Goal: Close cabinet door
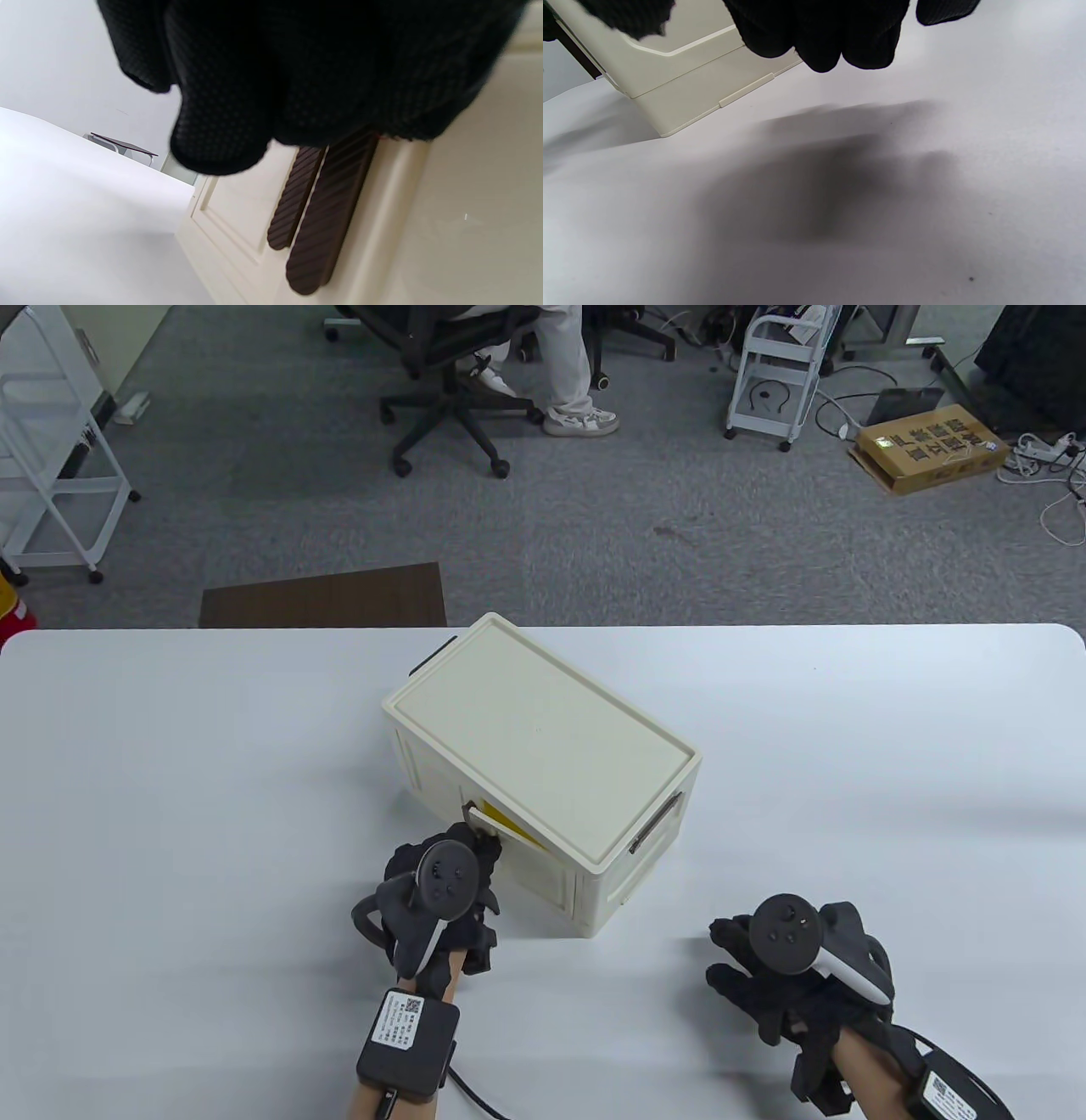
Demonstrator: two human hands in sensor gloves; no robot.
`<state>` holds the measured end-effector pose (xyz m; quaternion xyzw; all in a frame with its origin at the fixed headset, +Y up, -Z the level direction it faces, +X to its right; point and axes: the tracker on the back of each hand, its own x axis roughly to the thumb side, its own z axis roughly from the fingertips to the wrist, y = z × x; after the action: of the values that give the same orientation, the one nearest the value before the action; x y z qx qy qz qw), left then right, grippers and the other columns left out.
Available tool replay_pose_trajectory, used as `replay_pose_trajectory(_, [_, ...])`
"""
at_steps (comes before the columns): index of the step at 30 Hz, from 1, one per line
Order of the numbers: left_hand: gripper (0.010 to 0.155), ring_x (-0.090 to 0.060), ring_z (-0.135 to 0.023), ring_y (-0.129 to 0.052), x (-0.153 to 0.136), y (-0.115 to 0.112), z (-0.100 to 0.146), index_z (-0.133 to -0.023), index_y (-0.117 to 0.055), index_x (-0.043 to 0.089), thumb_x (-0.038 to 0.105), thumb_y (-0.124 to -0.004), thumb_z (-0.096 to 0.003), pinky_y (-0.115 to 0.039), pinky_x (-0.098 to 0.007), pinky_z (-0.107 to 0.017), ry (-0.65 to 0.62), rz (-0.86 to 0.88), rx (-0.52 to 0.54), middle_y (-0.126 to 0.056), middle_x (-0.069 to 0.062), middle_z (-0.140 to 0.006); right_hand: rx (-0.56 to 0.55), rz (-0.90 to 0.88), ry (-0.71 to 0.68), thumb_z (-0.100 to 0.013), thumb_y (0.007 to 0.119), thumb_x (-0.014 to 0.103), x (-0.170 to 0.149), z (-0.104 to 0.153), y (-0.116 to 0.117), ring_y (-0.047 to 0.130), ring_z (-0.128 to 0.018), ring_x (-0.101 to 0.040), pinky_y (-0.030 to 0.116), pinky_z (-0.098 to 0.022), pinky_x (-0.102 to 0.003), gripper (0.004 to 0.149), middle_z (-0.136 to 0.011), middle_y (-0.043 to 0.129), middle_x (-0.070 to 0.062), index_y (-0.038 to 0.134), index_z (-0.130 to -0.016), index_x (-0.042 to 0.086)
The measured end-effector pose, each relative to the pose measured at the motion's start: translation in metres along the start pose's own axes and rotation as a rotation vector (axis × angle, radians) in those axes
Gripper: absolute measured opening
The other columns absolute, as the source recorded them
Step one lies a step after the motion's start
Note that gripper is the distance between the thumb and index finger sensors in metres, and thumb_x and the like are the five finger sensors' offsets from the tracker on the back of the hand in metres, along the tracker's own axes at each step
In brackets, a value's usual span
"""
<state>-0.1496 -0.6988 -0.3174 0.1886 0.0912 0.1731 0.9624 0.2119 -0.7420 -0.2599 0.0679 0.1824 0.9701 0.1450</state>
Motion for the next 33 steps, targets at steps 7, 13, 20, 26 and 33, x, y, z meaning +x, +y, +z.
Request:
replay_pose_trajectory(7, [0.053, -0.015, -0.035, -0.111, 0.004, -0.002, -0.009, -0.061, -0.099, 0.013, 0.052, -0.095, -0.0248, -0.081, -0.047, -0.056, -0.020, 0.006, -0.044, -0.104, 0.008, -0.038, 0.005, 0.002, 0.000, -0.036, 0.064, 0.063, 0.001, 0.000, 0.000, 0.060, -0.103, -0.033, 0.046, -0.075, -0.060, 0.079, -0.112, 0.054, -0.002, 0.051, -0.105, 0.027])
replay_pose_trajectory(13, [0.053, -0.015, -0.036, -0.111, 0.007, -0.004, -0.014, -0.060, -0.099, 0.013, 0.052, -0.095, -0.0248, -0.081, -0.048, -0.057, -0.023, 0.000, -0.058, -0.104, 0.008, -0.038, 0.012, 0.006, 0.002, -0.036, 0.063, 0.063, 0.001, 0.000, 0.000, 0.060, -0.103, -0.033, 0.046, -0.075, -0.060, 0.079, -0.112, 0.054, -0.002, 0.050, -0.105, 0.027])
replay_pose_trajectory(20, [0.053, -0.015, -0.036, -0.111, 0.008, -0.004, -0.015, -0.060, -0.099, 0.013, 0.052, -0.095, -0.0248, -0.081, -0.048, -0.057, -0.030, -0.003, -0.062, -0.104, 0.008, -0.037, 0.017, 0.008, 0.004, -0.036, 0.063, 0.063, 0.001, 0.000, 0.000, 0.059, -0.103, -0.033, 0.046, -0.075, -0.060, 0.079, -0.112, 0.054, -0.002, 0.050, -0.105, 0.027])
replay_pose_trajectory(26, [0.053, -0.015, -0.036, -0.111, 0.007, -0.004, -0.014, -0.060, -0.100, 0.013, 0.052, -0.095, -0.0248, -0.081, -0.048, -0.057, -0.029, -0.004, -0.058, -0.104, 0.008, -0.037, 0.014, 0.007, 0.001, -0.036, 0.063, 0.063, 0.001, 0.001, 0.000, 0.060, -0.103, -0.033, 0.046, -0.075, -0.060, 0.079, -0.112, 0.054, -0.002, 0.051, -0.105, 0.027])
replay_pose_trajectory(33, [0.048, -0.015, -0.038, -0.111, 0.001, 0.002, -0.005, -0.063, -0.100, 0.016, 0.052, -0.092, -0.0305, -0.080, -0.048, -0.058, -0.039, 0.014, -0.030, -0.104, 0.008, -0.039, -0.033, -0.011, -0.033, -0.036, 0.063, 0.063, 0.002, 0.002, -0.004, 0.061, -0.102, -0.032, 0.046, -0.076, -0.059, 0.078, -0.111, 0.055, -0.001, 0.051, -0.104, 0.027])
